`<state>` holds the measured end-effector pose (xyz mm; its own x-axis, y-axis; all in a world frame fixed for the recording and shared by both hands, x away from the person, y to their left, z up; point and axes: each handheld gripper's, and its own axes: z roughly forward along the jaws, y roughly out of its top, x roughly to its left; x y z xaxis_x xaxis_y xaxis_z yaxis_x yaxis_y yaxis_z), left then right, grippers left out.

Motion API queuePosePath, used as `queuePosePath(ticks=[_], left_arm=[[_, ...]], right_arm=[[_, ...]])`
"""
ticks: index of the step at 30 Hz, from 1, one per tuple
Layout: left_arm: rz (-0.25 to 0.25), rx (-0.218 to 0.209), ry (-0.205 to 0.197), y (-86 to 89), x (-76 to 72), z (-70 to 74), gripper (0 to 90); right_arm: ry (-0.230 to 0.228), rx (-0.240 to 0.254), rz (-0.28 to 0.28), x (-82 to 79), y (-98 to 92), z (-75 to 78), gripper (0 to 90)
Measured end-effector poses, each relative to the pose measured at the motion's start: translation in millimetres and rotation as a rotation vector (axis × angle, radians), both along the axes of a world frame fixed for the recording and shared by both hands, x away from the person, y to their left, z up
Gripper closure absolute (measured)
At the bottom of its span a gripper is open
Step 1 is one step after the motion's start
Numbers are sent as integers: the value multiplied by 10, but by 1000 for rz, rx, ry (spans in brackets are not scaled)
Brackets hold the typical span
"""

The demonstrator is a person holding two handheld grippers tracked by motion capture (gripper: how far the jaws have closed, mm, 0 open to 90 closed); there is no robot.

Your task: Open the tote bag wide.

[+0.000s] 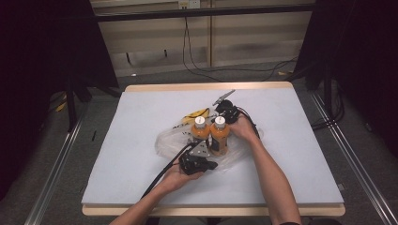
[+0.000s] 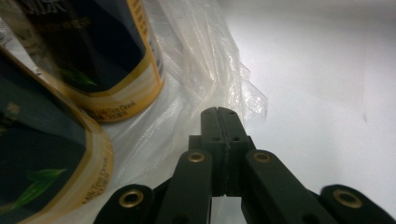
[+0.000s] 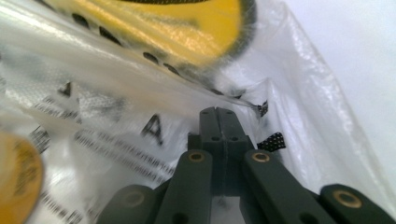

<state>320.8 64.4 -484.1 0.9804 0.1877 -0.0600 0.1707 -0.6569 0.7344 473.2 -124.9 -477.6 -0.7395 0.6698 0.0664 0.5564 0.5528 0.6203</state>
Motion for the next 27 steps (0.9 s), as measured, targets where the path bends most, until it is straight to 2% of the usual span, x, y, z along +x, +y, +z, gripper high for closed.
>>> queuePosePath(ticks=[5, 9, 10, 12, 13, 15, 16, 17, 18, 22, 23, 27], left_arm=[[-23, 18, -4, -11, -65, 16, 900], [-41, 11, 5, -15, -83, 15, 900], [-43, 23, 6, -13, -90, 23, 900], [-52, 32, 12, -7, -97, 31, 900], [-54, 9, 13, -8, -110, 14, 900], [-56, 7, 13, -2, -129, 12, 900], [-65, 10, 14, 6, -141, 16, 900], [-73, 34, 15, 19, -151, 36, 900], [-75, 5, 22, 24, -173, 17, 900], [-87, 21, 29, 41, -180, 28, 900], [-87, 5, 33, 41, -185, 18, 900], [-94, 18, 28, 40, -188, 30, 900]], right_arm=[[0, -7, -33, 102, 38, 1, 900], [37, 47, -61, 190, 4, -19, 900], [45, 53, -71, 200, -3, -19, 900], [42, 56, -80, 219, -2, -24, 900], [39, 53, -84, 229, 3, -24, 900], [7, 32, -92, 232, 32, -24, 900], [7, 32, -92, 232, 32, -24, 900], [6, 35, -102, 234, 35, -27, 900], [4, 41, -103, 243, 30, -31, 900], [4, 47, -136, 264, 28, -37, 900], [-6, 46, -153, 282, 24, -44, 900], [-22, 28, -150, 278, 49, -37, 900]])
